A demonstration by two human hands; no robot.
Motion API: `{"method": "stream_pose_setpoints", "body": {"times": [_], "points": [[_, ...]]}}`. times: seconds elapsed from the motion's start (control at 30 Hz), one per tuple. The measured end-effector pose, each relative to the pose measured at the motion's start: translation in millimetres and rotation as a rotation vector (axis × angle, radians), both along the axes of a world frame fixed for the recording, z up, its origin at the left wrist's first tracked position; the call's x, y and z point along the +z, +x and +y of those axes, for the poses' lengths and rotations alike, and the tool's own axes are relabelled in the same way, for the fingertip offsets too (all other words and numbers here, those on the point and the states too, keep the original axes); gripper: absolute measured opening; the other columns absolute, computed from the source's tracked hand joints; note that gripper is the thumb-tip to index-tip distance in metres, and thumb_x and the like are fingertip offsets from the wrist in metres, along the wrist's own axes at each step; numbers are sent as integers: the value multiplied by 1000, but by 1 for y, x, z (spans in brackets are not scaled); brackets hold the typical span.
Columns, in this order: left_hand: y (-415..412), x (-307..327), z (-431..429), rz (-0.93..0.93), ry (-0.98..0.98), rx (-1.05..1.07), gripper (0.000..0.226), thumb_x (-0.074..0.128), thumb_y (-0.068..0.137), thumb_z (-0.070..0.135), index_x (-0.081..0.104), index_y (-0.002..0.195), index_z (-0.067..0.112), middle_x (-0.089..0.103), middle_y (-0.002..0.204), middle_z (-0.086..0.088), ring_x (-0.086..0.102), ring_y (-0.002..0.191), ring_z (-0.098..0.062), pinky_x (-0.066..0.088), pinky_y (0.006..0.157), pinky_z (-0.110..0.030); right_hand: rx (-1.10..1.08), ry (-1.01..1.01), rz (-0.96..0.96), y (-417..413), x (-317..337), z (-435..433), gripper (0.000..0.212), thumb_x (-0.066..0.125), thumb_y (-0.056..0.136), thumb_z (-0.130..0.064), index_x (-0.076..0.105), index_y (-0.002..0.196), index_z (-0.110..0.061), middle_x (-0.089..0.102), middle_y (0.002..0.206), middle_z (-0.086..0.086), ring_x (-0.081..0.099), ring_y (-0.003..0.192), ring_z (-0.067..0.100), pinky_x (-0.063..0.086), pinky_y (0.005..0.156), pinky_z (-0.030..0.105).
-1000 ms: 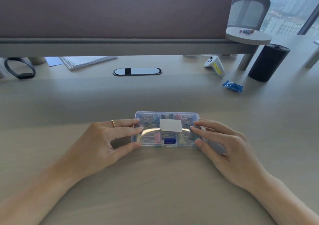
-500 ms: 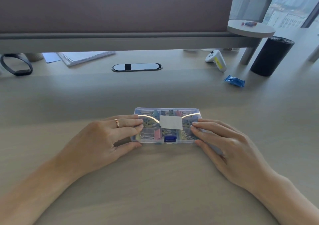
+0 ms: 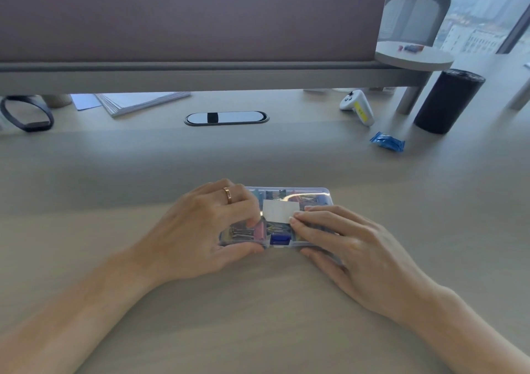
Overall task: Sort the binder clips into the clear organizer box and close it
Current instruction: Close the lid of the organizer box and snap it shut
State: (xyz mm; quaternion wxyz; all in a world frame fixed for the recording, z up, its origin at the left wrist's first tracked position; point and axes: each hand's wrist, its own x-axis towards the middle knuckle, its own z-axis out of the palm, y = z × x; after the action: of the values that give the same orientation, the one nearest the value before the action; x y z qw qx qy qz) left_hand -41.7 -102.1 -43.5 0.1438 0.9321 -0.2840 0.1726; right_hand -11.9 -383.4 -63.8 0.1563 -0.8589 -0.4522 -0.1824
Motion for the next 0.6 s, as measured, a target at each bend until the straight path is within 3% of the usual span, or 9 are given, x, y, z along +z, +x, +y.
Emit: {"method": "stream_pose_setpoints", "body": {"times": [0.13,0.27,0.33,0.4,0.47,0.5,0.53,0.6], "points": [[-5,-7,0,142,-110,16,32,70,91,49,44,90,30,52,129,25,47,119,2,38,100,-25,7,-9,-47,0,1,1,33,60,103,-28,72,131,-15,68,134,-5,64,123,18,54,102,34],[3,-11,-5,224,-69,-1,40,64,92,56,32,85,33,35,157,23,19,148,6,18,120,-24,14,-2,-68,1,2,2,35,54,104,-31,74,128,-14,69,131,-5,65,119,18,55,100,34],[7,-10,-6,261,-27,-2,43,62,92,59,30,83,32,25,165,17,6,154,2,11,126,-31,25,0,-61,2,2,2,35,54,105,-31,73,128,-14,69,131,-5,65,120,18,56,99,34],[9,-7,-5,279,-24,-1,41,63,90,61,32,86,35,23,166,16,5,154,4,12,127,-34,27,-3,-51,3,2,0,34,56,104,-31,73,129,-15,69,132,-5,65,121,18,56,99,35],[10,-8,-3,282,-44,9,37,62,89,64,38,107,42,23,166,17,7,154,4,16,127,-36,23,-1,-37,4,1,0,33,60,103,-30,73,130,-16,69,133,-5,64,121,18,55,100,35],[10,-8,-3,305,-35,17,49,59,88,67,36,126,46,19,166,19,5,154,4,16,127,-35,21,4,-29,4,1,0,32,62,103,-30,73,130,-17,68,133,-6,64,121,18,55,100,35],[10,-8,-2,328,3,21,64,52,89,71,25,144,51,12,167,21,1,154,4,14,127,-33,21,7,-23,4,1,0,32,63,102,-29,73,130,-17,68,133,-6,64,121,18,54,100,35],[10,-8,-3,327,153,35,75,30,90,79,-5,153,58,-5,168,22,-12,153,3,8,126,-27,18,7,-11,4,2,0,32,65,101,-30,73,130,-18,68,132,-7,64,120,17,54,101,35]]}}
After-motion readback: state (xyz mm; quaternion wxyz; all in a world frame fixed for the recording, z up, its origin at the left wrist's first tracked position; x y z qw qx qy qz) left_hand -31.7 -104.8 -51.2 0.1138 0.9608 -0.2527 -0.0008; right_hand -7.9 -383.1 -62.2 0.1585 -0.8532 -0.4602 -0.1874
